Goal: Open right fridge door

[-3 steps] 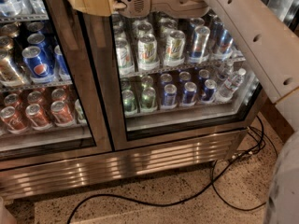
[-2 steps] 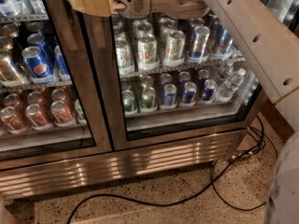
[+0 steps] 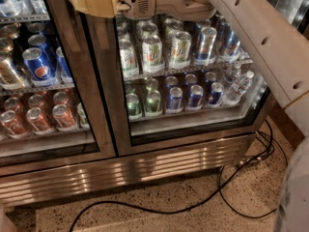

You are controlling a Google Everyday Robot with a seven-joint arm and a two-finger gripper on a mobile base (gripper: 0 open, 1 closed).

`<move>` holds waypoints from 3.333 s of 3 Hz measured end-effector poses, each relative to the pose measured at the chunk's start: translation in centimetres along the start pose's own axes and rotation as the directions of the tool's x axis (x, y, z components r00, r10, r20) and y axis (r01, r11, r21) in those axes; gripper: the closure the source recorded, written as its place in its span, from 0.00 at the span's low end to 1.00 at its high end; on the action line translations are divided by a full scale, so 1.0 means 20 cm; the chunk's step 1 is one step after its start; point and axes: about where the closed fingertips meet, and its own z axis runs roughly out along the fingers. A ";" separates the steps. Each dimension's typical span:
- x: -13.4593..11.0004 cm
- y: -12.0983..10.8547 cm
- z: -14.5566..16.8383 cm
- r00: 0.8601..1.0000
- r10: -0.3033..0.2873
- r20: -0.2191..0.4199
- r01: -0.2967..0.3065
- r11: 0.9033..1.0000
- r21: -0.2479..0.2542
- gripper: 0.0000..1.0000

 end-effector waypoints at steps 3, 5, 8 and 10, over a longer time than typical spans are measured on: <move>-0.04 0.00 -0.01 1.000 -0.012 0.020 0.012 1.000 0.012 0.58; -0.04 0.00 -0.01 1.000 -0.012 0.020 0.012 1.000 0.012 0.11; -0.05 0.04 0.01 1.000 -0.012 0.020 0.012 1.000 0.012 0.00; 0.01 0.17 -0.05 0.998 0.054 0.019 -0.054 0.998 0.031 0.00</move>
Offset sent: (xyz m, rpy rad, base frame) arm -0.0026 -0.0014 0.0074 0.0239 -0.0091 -0.0069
